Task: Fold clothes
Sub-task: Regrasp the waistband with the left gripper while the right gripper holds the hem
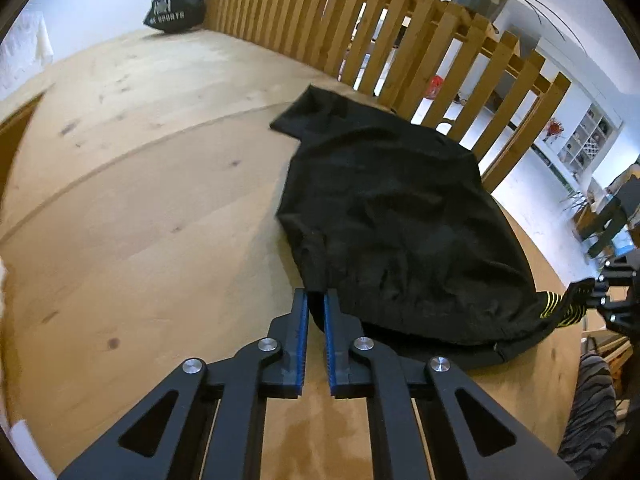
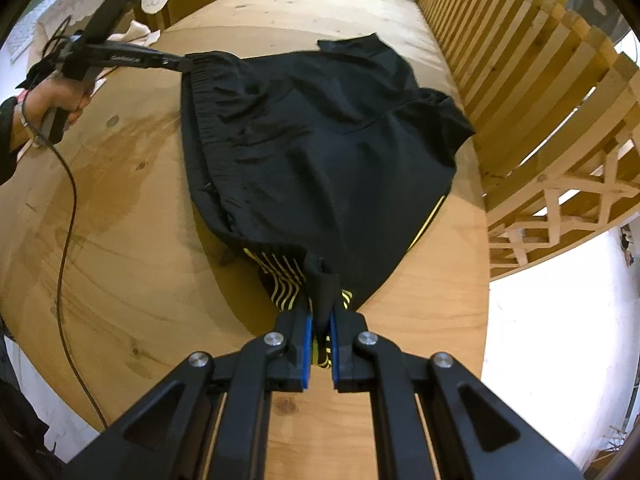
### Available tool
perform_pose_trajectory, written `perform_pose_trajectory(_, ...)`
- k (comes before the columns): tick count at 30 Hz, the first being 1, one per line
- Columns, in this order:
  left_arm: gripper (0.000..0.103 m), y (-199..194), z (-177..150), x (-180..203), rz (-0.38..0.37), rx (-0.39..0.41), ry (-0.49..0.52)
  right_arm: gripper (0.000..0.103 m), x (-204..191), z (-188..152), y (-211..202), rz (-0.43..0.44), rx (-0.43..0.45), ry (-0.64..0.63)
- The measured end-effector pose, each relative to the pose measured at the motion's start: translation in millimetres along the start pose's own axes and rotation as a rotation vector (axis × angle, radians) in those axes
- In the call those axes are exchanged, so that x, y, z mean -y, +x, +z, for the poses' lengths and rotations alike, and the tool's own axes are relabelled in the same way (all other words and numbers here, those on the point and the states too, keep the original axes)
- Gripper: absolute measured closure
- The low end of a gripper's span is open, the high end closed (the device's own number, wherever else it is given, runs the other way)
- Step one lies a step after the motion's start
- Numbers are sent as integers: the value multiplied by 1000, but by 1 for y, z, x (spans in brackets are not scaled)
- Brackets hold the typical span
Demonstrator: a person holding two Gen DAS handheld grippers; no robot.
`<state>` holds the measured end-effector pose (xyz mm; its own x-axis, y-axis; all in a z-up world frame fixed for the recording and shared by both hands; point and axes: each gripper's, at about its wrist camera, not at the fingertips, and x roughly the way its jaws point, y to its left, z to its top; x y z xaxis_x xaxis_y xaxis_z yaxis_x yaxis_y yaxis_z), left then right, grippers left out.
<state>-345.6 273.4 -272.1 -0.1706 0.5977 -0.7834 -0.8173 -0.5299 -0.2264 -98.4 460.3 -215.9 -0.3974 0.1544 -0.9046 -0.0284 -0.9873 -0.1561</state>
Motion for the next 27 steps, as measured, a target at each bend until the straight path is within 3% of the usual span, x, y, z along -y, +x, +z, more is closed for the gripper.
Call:
perform_pose_trajectory(7,96,-72,6,-12,60,62,-5,96,5,26,-16,-49,66,2)
perform_pose_trajectory(8,101,-87,9,-15,74,81,-7,96,7,32,-19,-51,81,4)
perform_pose_trajectory(13,103,-174,35,-35,117,213,-41,96,5,83,-53,-88,183,-35)
perform_pose_trajectory(16,103,-201,48,-47,148,194,-48,96,11,116,-66,-89,201,-27)
perform_pose_trajectory(18,101,-199,42,-42,164,160,-3,96,14,125,-73,-87,208,-17)
perform_pose_trajectory(23,99,-147,6,-14,129,49,105,96,3,94,-65,-93,158,-40)
perform_pose_trajectory(27,75,-82,-32,15,148,-37,212,96,-3,66,-39,-59,89,-30)
